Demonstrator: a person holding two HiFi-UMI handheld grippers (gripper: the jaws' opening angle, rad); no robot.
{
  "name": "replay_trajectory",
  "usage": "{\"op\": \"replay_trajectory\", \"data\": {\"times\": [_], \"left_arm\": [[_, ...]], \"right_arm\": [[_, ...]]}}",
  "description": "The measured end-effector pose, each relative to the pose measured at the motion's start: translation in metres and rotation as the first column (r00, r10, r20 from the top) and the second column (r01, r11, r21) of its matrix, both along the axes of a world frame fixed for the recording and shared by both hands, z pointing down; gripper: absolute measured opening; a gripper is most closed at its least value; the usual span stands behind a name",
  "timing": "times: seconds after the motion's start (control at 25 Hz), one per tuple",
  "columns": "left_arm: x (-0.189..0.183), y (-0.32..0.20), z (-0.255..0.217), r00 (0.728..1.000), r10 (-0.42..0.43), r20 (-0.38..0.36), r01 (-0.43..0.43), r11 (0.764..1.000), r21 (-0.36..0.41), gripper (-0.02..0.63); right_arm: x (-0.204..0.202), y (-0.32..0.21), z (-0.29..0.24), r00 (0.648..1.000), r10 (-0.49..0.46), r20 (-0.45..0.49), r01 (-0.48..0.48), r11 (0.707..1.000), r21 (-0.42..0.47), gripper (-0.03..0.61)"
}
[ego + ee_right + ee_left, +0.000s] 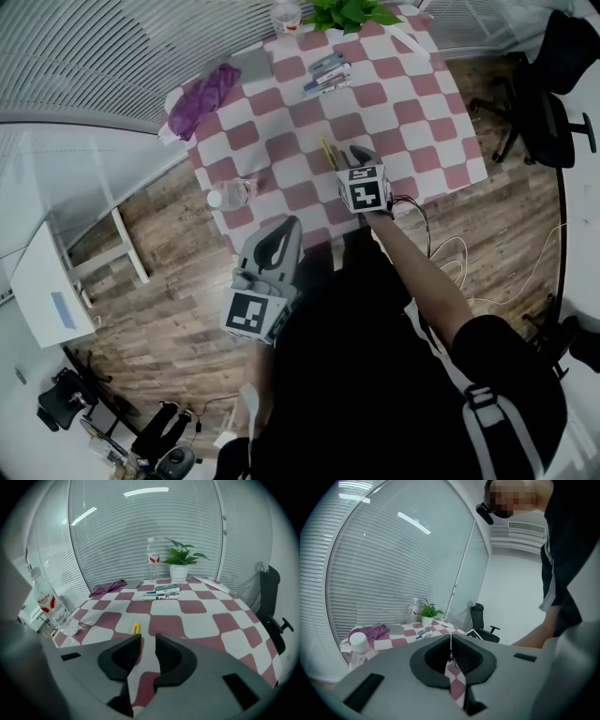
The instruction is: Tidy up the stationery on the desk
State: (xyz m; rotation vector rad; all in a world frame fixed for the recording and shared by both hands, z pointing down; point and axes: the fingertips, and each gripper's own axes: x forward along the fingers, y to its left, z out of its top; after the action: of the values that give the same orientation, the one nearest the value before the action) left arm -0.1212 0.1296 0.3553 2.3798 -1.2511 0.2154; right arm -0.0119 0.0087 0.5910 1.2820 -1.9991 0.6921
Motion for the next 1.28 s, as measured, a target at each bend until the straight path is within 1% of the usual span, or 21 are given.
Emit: {"op": "replay_trajectory", "data": {"times": [0.12, 0.2, 0.28, 0.36, 0.48, 0.64, 0.76, 0.88, 1.0, 1.08, 1.16, 1.28], "left_arm": [[0.009, -0.009, -0.001, 1.000, -0.011, 0.003, 0.011, 1.000, 0.006, 0.034], [0.015, -0.014, 0.001, 1.000, -0.024, 0.015, 0.024, 1.000, -0.005, 0.034], [0.022, -0.020, 0.001, 0.999, -0.046, 0.009, 0.047, 0.999, -0.012, 0.034], [0.030, -0.027, -0.001, 0.998, -0.063, -0.006, 0.063, 0.998, -0.006, 0.034], [0.038, -0.037, 0.001, 0.996, -0.085, 0.000, 0.085, 0.996, -0.018, 0.034], [0.044, -0.048, 0.008, 0.991, -0.132, 0.013, 0.132, 0.991, -0.033, 0.034], [0.051, -0.056, 0.009, 0.987, -0.159, 0.000, 0.159, 0.987, -0.023, 0.034], [0.055, -0.059, 0.017, 0.981, -0.194, 0.001, 0.194, 0.980, -0.053, 0.034], [0.059, -0.062, 0.022, 0.975, -0.220, 0.006, 0.220, 0.972, -0.076, 0.034], [0.061, -0.064, 0.023, 0.973, -0.230, 0.013, 0.230, 0.970, -0.078, 0.034], [0.062, -0.066, 0.024, 0.972, -0.232, 0.024, 0.233, 0.970, -0.076, 0.034], [0.063, -0.067, 0.026, 0.968, -0.251, 0.022, 0.252, 0.964, -0.085, 0.034]], "right_arm": [[0.009, -0.021, -0.011, 0.999, -0.052, -0.017, 0.053, 0.998, 0.031, 0.112], [0.014, -0.035, -0.017, 0.995, -0.090, -0.034, 0.092, 0.995, 0.040, 0.112], [0.019, -0.049, -0.019, 0.991, -0.124, -0.045, 0.126, 0.991, 0.049, 0.112], [0.022, -0.064, -0.021, 0.984, -0.166, -0.059, 0.169, 0.984, 0.060, 0.114], [0.024, -0.086, -0.021, 0.970, -0.232, -0.075, 0.238, 0.968, 0.075, 0.121], [0.022, -0.116, -0.015, 0.946, -0.312, -0.088, 0.319, 0.943, 0.091, 0.151], [0.023, -0.139, -0.008, 0.927, -0.361, -0.106, 0.371, 0.924, 0.098, 0.163], [0.024, -0.157, 0.001, 0.904, -0.411, -0.118, 0.422, 0.902, 0.094, 0.186], [0.022, -0.167, 0.009, 0.874, -0.472, -0.112, 0.481, 0.873, 0.078, 0.209], [0.019, -0.169, 0.014, 0.854, -0.510, -0.103, 0.518, 0.853, 0.069, 0.226], [0.016, -0.171, 0.018, 0.835, -0.542, -0.096, 0.548, 0.834, 0.062, 0.227], [0.013, -0.174, 0.023, 0.818, -0.568, -0.088, 0.573, 0.818, 0.049, 0.227]]}}
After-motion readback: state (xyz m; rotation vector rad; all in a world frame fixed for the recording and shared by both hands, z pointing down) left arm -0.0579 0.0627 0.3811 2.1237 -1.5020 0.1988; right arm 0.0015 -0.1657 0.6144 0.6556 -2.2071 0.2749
